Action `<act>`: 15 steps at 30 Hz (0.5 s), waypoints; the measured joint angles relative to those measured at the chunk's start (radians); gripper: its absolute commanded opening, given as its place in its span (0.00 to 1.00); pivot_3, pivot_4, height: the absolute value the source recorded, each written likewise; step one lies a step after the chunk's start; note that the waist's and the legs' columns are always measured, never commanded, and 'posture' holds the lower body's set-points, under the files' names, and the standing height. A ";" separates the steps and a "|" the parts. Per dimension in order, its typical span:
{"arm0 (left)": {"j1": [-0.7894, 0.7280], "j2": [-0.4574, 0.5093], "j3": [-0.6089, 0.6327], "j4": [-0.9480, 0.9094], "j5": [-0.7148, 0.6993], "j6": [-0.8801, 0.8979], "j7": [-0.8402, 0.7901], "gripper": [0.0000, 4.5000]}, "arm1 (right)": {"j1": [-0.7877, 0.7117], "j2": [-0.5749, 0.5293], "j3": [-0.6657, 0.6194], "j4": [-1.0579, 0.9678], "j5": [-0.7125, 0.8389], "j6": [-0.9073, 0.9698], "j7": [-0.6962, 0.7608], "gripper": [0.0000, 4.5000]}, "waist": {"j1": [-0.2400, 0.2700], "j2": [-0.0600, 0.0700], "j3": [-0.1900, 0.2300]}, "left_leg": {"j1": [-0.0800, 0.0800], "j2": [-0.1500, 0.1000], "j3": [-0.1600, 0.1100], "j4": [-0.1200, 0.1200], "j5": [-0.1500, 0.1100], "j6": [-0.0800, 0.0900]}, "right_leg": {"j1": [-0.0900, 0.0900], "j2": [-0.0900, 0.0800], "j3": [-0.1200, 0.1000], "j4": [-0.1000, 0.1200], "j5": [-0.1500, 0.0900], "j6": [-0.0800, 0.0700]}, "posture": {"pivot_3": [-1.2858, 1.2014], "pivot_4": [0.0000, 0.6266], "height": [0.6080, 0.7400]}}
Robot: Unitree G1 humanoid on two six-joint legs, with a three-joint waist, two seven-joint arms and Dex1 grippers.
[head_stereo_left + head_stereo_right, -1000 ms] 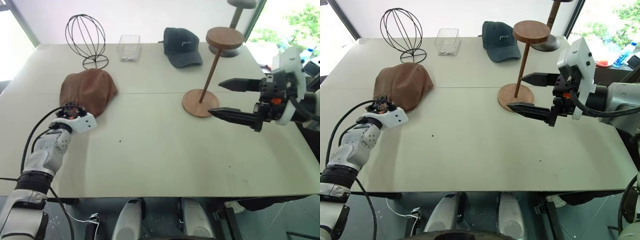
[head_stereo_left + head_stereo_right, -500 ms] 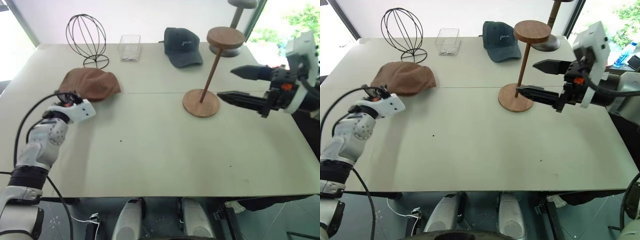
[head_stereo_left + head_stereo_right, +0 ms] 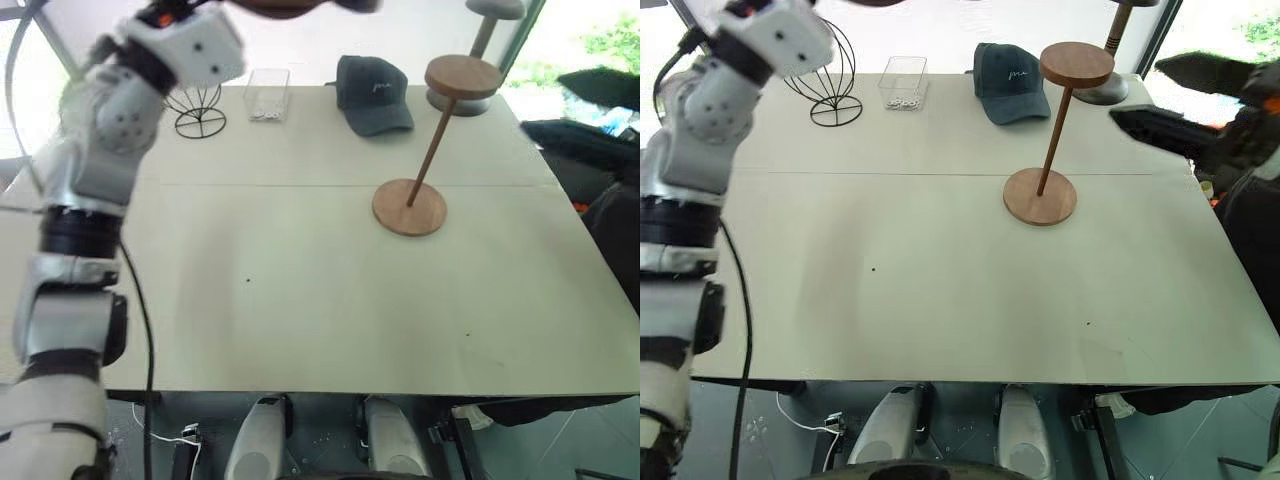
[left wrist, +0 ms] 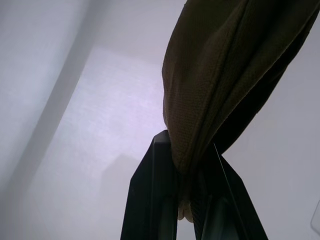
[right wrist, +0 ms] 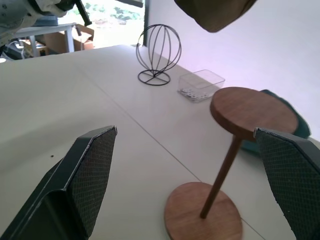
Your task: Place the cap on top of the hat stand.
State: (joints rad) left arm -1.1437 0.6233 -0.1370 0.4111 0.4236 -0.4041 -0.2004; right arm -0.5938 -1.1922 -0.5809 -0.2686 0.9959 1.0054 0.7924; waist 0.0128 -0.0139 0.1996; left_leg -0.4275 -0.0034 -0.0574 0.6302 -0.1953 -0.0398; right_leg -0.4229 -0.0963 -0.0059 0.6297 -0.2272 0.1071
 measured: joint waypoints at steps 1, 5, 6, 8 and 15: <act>-0.012 -0.017 -0.008 0.007 -0.003 -0.010 -0.004 0.01 | 0.003 -0.004 -0.012 0.000 0.000 0.002 -0.001 1.00 | -0.002 0.000 0.000 | 0.000 0.000 0.000 0.000 0.000 0.000 | 0.000 0.000 0.000 0.000 0.000 0.000 | 0.52 0.24 1.00; -0.074 -0.123 -0.043 0.076 -0.028 -0.080 -0.018 0.01 | 0.056 -0.007 -0.091 -0.002 0.001 0.031 -0.020 1.00 | -0.007 0.000 0.000 | 0.001 0.000 0.000 0.000 0.000 0.000 | 0.000 0.000 0.000 0.001 0.000 0.000 | 0.52 0.24 1.00; -0.082 -0.141 -0.048 0.090 -0.028 -0.098 -0.018 0.01 | 0.065 -0.006 -0.103 -0.006 0.003 0.038 -0.024 1.00 | -0.007 0.000 0.000 | 0.001 0.000 0.000 0.000 0.000 0.000 | 0.000 0.000 0.000 0.001 0.000 0.000 | 0.52 0.24 1.00; -0.092 -0.175 -0.058 0.123 -0.029 -0.134 -0.018 0.01 | 0.080 -0.005 -0.130 -0.020 0.013 0.053 -0.039 1.00 | -0.007 0.000 0.000 | 0.001 0.000 0.000 0.000 0.000 0.000 | 0.000 0.000 0.001 0.001 0.000 0.001 | 0.52 0.24 1.00; -0.134 -0.259 -0.109 0.311 0.018 -0.192 0.032 0.01 | 0.115 0.002 -0.183 -0.084 0.076 0.089 -0.098 1.00 | 0.000 0.000 0.000 | 0.000 0.000 0.000 0.001 0.000 0.001 | 0.000 0.000 0.001 0.000 0.001 0.001 | 0.52 0.24 1.00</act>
State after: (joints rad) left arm -1.2773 0.3642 -0.2459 0.7226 0.4418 -0.5960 -0.1687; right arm -0.4785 -1.1898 -0.7644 -0.3528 1.0716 1.0947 0.6944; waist 0.0127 -0.0137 0.1996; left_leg -0.4272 -0.0034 -0.0570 0.6308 -0.1955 -0.0393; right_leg -0.4230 -0.0961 -0.0051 0.6302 -0.2266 0.1084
